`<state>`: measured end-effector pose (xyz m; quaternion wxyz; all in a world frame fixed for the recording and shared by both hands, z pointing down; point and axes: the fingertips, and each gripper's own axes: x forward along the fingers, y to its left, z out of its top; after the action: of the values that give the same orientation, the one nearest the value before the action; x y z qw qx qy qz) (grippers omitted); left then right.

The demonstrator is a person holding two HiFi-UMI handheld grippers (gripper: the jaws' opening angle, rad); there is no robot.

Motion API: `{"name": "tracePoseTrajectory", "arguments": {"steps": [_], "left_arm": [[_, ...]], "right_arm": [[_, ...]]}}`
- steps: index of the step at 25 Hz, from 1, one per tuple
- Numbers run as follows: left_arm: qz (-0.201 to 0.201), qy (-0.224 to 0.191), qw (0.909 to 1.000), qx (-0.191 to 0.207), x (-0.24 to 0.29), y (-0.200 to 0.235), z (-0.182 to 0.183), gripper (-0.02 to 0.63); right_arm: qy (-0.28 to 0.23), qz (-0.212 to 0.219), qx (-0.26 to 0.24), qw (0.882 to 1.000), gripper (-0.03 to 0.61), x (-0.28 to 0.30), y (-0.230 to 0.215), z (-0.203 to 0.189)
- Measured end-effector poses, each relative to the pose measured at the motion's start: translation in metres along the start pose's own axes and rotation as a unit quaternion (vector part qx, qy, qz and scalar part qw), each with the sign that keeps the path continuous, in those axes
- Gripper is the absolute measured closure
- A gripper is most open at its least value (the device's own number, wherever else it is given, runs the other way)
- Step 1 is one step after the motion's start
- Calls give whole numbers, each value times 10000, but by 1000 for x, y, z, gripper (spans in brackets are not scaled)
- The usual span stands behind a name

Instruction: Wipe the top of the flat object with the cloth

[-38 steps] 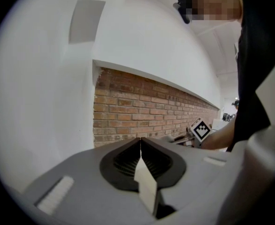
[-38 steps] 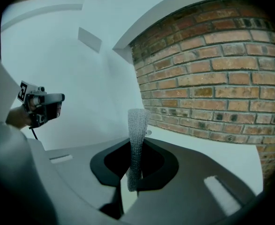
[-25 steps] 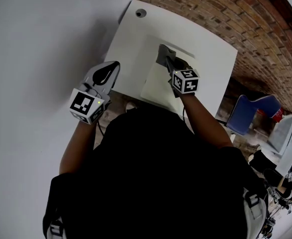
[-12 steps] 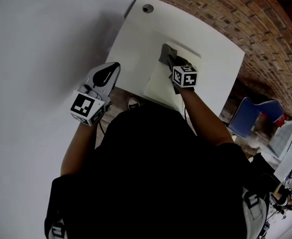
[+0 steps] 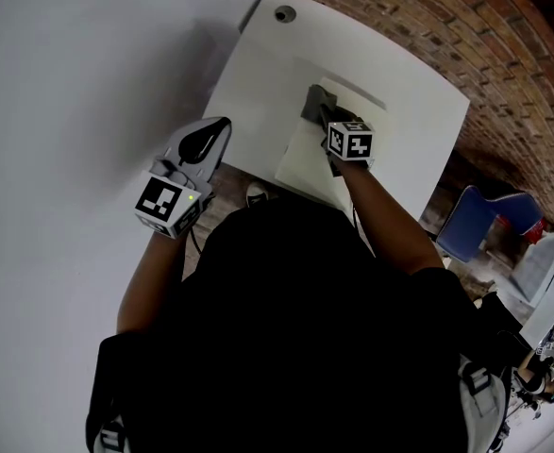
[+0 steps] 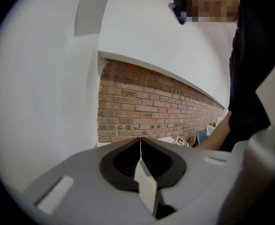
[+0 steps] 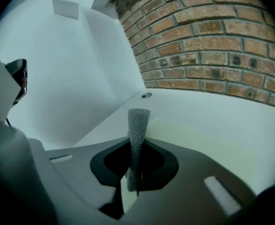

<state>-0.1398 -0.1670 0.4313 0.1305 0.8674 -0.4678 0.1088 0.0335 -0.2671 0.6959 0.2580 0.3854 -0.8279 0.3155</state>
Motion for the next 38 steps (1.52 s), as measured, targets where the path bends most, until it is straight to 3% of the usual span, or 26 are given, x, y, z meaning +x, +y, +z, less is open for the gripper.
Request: {"name": "tracePoseTrajectory", "arguments": {"steps": [14,26,38], "left_arm": [[-104,15,9999,19,7,0,-1,611],[-429,-18,9991,63,26,-5,-1,611],[-753,53,9971,138,44,-19,2,611]], "right_arm": [[146,-296,271,9991,566,-10,-28,-23],[164,-896,634,9938,566,-45,-83,-51],[255,-1531,633,9859,566,-86,-148,-67]]}}
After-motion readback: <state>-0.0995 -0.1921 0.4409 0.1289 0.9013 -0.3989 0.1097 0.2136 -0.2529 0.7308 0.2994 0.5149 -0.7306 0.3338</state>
